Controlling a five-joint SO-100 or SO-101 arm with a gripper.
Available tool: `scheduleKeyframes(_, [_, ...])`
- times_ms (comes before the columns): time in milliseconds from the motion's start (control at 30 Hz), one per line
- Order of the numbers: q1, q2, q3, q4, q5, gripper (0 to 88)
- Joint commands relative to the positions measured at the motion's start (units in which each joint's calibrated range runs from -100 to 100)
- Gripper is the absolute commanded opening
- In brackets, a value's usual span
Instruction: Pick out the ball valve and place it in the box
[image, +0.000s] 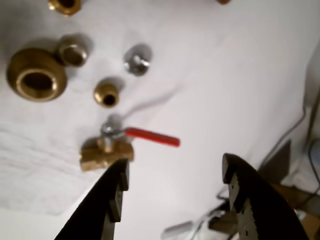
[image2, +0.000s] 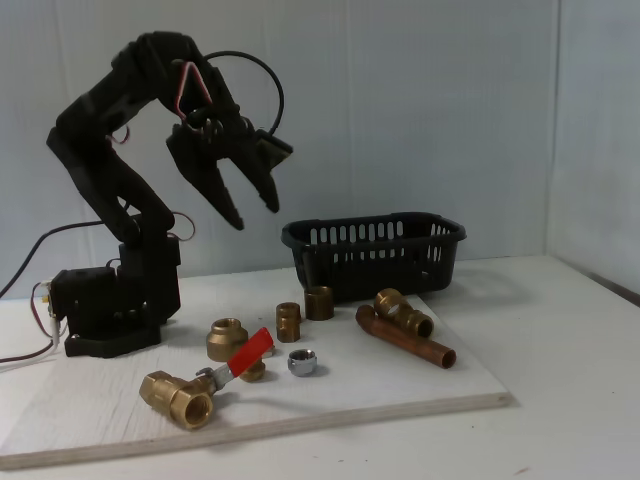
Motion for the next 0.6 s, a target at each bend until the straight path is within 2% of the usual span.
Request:
scheduleKeyframes(0, [1.8,3.3,-4.4,6.0,3.6,20.1])
scheduleKeyframes(567, [19.0,11.4,-4.3,6.9,16.2,20.1])
